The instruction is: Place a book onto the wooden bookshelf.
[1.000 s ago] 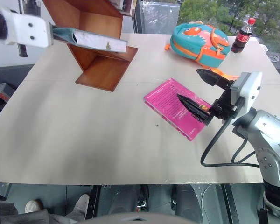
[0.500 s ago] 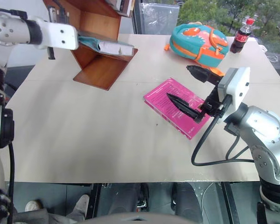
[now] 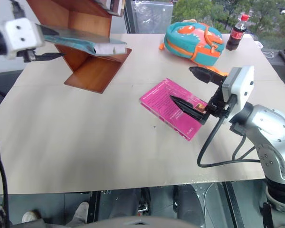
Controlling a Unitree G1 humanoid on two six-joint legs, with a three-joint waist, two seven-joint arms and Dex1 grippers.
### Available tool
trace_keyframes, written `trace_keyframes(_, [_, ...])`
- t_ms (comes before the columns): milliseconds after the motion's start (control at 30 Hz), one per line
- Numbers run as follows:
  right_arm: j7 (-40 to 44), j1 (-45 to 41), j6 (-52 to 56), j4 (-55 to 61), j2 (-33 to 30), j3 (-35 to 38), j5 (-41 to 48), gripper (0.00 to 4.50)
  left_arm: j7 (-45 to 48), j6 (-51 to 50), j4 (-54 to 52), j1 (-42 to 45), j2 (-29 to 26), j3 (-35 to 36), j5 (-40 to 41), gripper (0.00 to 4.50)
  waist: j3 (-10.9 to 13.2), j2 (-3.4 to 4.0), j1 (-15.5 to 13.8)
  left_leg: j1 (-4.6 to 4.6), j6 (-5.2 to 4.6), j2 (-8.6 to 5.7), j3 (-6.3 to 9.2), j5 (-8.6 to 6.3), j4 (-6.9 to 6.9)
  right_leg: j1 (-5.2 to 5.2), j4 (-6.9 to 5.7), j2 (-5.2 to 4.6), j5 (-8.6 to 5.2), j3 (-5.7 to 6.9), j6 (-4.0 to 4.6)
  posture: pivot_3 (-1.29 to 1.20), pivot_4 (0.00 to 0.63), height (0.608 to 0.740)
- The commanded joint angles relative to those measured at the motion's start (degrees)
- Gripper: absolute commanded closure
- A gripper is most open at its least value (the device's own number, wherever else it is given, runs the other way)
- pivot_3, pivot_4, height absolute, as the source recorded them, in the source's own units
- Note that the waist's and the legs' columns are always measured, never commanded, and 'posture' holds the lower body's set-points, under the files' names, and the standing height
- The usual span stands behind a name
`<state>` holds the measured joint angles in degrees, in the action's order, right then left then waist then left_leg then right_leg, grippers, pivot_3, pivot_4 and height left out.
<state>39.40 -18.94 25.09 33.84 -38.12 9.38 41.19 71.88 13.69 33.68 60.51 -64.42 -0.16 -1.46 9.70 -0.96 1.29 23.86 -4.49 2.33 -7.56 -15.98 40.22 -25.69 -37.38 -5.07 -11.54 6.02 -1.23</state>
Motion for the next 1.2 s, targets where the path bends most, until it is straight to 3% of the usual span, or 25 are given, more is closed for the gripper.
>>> trace_keyframes(33, [1.6,-1.3,-0.6,-0.3,-0.5,0.7,0.7,0.00,1.1,-17.4,-19.1,-9.4,-3.3,10.8,11.5,1.65,0.0,-0.03,-0.5,0.00,0.00,0.00,-0.01,0.00,0.01,0.00,-0.01,0.00,-0.09,0.00,-0.15,0.00,0.150,0.740])
trace_keyframes(167, [2.9,-1.5,-0.1,-1.2,-0.5,0.2,1.1,0.00,-2.9,-34.7,-36.2,-24.0,-2.6,22.5,19.8,1.65,0.0,-0.05,-0.9,-0.03,0.01,-0.02,0.11,0.00,0.12,0.11,-0.11,-0.08,-0.10,0.04,-0.17,0.00,0.150,0.740])
trace_keyframes(300, [3.2,-0.6,0.8,-0.7,-0.4,-0.4,1.2,0.00,-9.9,-47.7,-51.1,-35.4,4.3,29.0,28.2,1.65,0.0,-0.04,-0.9,-0.15,0.02,-0.02,0.09,0.01,0.17,0.17,-0.23,-0.09,-0.11,0.01,-0.18,0.00,0.150,0.740])
trace_keyframes(400, [3.4,1.2,0.8,-0.2,-0.9,-1.0,-0.2,0.00,-15.4,-51.4,-56.9,-40.7,10.1,29.4,31.2,2.34,0.0,-0.04,-1.0,-0.14,0.10,-0.02,0.14,0.06,0.19,0.16,-0.31,-0.06,-0.10,-0.03,-0.16,0.00,0.150,0.740])
trace_keyframes(533, [3.2,4.7,0.8,1.1,-1.9,-1.5,-2.1,0.00,-21.4,-51.5,-61.7,-46.6,17.2,27.2,32.4,4.26,0.0,-0.07,-1.0,-0.21,0.16,-0.01,0.10,0.09,0.18,0.16,-0.39,-0.04,-0.10,-0.15,-0.14,0.00,0.150,0.740])
trace_keyframes(567, [3.3,5.6,0.7,1.1,-2.2,-1.3,-2.6,0.00,-22.8,-51.2,-62.4,-47.4,18.7,26.6,32.5,4.46,0.0,-0.08,-1.0,-0.19,0.16,-0.01,0.11,0.09,0.18,0.16,-0.37,-0.03,-0.09,-0.19,-0.14,0.00,0.150,0.740])
trace_keyframes(633, [3.8,10.1,-1.1,0.4,-4.5,-1.8,-8.0,0.00,-27.0,-49.0,-64.0,-51.6,23.6,24.1,30.1,4.46,-0.1,-0.02,-1.2,-0.18,0.16,-0.01,0.10,0.09,0.18,0.16,-0.35,-0.04,-0.08,-0.22,-0.12,0.00,0.150,0.740])
trace_keyframes(767, [5.5,17.8,0.0,-3.0,-7.7,2.3,-9.4,0.00,-29.6,-48.2,-66.1,-59.9,30.3,24.5,32.6,3.32,-0.1,-0.15,-1.4,-0.21,0.15,-0.05,0.06,0.09,0.18,0.19,-0.31,-0.07,0.03,-0.29,0.05,0.00,0.150,0.740])
trace_keyframes(1000, [11.2,33.2,-4.5,-7.1,-12.1,15.3,-14.5,0.00,-26.4,-42.5,-67.1,-73.2,28.3,29.2,31.3,0.05,-0.1,-0.09,-2.1,-0.23,0.16,0.01,0.08,0.07,0.16,0.16,-0.30,-0.06,-0.23,-0.26,0.09,0.00,0.150,0.740])
trace_keyframes(1200, [13.7,39.6,-5.7,-8.2,-13.2,22.0,-16.6,0.00,-23.2,-41.1,-64.5,-78.3,24.0,31.9,31.7,0.05,-0.1,-0.05,-2.1,-0.24,-0.05,0.01,0.11,-0.07,0.15,0.16,-0.26,-0.12,-0.23,-0.27,0.15,0.00,0.150,0.740])
